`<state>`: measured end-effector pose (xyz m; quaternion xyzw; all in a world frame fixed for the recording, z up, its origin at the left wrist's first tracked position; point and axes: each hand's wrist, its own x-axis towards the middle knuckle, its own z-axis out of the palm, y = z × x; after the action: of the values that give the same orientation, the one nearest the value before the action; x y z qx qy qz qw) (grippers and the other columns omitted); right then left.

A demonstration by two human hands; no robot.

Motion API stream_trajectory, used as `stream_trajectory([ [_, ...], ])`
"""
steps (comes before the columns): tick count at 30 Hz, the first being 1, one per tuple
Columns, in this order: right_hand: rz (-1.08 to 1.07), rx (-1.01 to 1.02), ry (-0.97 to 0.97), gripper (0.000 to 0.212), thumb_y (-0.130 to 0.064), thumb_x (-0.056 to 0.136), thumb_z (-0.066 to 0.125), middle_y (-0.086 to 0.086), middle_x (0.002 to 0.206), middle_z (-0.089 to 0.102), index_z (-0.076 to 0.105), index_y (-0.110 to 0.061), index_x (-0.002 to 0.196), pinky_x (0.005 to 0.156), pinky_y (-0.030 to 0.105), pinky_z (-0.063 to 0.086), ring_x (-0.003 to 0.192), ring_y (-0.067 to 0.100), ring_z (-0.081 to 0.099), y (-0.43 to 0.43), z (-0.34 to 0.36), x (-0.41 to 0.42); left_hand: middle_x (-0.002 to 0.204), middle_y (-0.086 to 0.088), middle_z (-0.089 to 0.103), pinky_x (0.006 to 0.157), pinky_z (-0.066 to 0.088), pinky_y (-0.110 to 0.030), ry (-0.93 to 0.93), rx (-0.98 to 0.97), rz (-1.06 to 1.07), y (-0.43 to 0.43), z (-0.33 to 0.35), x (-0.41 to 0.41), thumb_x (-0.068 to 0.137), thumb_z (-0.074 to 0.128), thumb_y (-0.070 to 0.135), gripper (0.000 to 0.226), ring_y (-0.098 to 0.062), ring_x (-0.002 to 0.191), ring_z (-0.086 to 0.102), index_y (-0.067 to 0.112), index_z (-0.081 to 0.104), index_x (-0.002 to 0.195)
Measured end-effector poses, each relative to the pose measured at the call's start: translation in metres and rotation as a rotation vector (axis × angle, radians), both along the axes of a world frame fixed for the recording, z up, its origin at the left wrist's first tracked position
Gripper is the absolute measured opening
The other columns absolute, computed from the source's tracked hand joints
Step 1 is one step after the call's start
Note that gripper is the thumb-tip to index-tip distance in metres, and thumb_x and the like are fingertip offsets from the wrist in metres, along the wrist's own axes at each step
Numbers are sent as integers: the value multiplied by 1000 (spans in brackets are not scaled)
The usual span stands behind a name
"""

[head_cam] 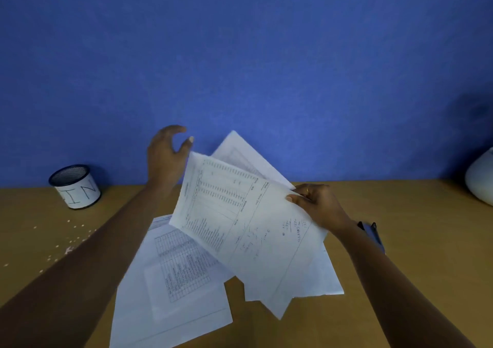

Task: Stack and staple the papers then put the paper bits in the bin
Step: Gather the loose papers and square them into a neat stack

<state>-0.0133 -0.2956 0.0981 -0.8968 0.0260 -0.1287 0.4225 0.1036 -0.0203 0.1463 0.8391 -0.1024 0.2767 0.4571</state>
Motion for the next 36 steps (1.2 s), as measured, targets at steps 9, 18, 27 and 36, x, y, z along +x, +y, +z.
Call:
stream_trajectory([
  [9, -176, 427, 55, 16, -17, 86, 64, 2, 74, 69, 72, -4, 91, 47, 9, 45, 60, 11, 62, -1, -37, -11, 140, -7, 41, 95, 39, -44, 717, -763, 55, -20, -93, -55, 87, 58, 41, 61, -29, 124, 42, 14, 35, 136],
  [18, -304, 717, 165, 22, -21, 87, 63, 3, 66, 71, 69, -10, 69, 57, 28, 55, 60, 19, 67, 15, -64, -30, 121, -11, 64, 81, 52, -42, 1170, -913, -376, -26, -124, -73, 85, 63, 26, 41, -31, 109, 60, 19, 55, 124],
  [27, -267, 706, 434, 38, -20, 85, 65, 10, 114, 65, 56, -15, 122, 91, 44, 53, 99, 31, 65, 15, -110, -34, 121, -23, 60, 75, 53, -42, 1176, -640, -414, -13, -128, -66, 86, 59, 1, 33, -36, 96, 62, 2, 56, 119],
  [36, -487, -210, 554, 60, -33, 83, 67, 13, 135, 49, 45, -6, 132, 101, 32, 39, 125, 27, 44, -2, -118, -39, 122, -18, 59, 92, 47, -55, 1201, -491, -221, 1, -134, -63, 85, 62, 1, 35, -40, 107, 56, 8, 57, 119],
])
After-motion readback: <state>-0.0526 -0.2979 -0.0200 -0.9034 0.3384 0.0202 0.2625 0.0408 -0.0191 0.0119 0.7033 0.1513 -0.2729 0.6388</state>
